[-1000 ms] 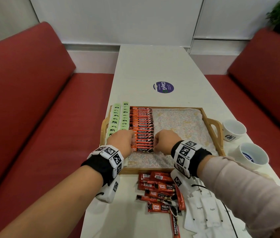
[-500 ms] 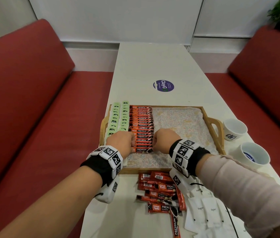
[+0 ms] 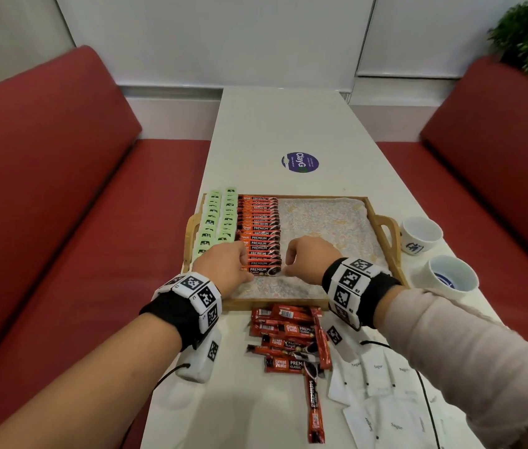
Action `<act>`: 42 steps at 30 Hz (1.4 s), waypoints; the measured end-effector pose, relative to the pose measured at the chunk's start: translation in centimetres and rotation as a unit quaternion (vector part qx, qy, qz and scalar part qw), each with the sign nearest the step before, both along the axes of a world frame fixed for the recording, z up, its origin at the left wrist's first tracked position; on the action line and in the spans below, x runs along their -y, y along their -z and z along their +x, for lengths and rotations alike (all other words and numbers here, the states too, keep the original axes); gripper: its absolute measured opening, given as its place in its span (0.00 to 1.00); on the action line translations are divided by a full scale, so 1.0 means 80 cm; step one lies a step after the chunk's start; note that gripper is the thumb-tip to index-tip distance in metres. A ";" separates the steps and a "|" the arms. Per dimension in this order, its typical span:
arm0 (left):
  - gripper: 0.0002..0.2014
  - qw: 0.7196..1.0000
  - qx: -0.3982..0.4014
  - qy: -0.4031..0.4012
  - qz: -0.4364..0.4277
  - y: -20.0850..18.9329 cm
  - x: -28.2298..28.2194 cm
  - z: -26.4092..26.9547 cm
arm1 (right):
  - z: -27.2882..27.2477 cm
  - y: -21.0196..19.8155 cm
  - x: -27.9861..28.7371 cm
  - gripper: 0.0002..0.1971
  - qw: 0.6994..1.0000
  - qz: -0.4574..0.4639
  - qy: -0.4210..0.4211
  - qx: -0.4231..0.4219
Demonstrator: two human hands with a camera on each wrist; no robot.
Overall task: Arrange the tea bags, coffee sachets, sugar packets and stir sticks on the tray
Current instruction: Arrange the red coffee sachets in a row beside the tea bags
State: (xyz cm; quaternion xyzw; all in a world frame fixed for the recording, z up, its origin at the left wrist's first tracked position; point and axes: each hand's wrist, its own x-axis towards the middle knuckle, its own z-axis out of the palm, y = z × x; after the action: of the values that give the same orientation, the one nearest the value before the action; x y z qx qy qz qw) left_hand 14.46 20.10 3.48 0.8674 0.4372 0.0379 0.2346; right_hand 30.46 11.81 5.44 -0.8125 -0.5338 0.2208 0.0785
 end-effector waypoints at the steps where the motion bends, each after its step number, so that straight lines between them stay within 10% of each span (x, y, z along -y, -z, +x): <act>1: 0.12 1.000 -0.002 -0.001 0.000 -0.001 0.006 -0.002 | -0.001 -0.001 0.006 0.08 1.000 0.001 0.001 -0.001; 17: 0.18 0.998 -0.042 0.038 -0.027 0.012 0.104 -0.033 | -0.048 0.008 0.103 0.25 0.991 -0.086 -0.072 0.070; 31: 0.21 0.999 -0.050 0.014 -0.012 0.038 0.117 -0.038 | -0.081 0.041 0.100 0.10 0.992 -0.037 -0.064 0.106; 42: 0.12 0.999 0.044 -0.025 -0.018 0.047 0.121 -0.040 | -0.084 0.047 0.098 0.17 0.993 -0.030 -0.079 0.084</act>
State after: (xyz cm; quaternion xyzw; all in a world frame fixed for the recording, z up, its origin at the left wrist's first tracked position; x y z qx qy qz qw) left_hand 11.25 10.39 -0.24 0.8492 0.4489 0.0736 0.2683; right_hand 23.70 3.95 1.65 -0.7856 -0.5938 0.1736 -0.0087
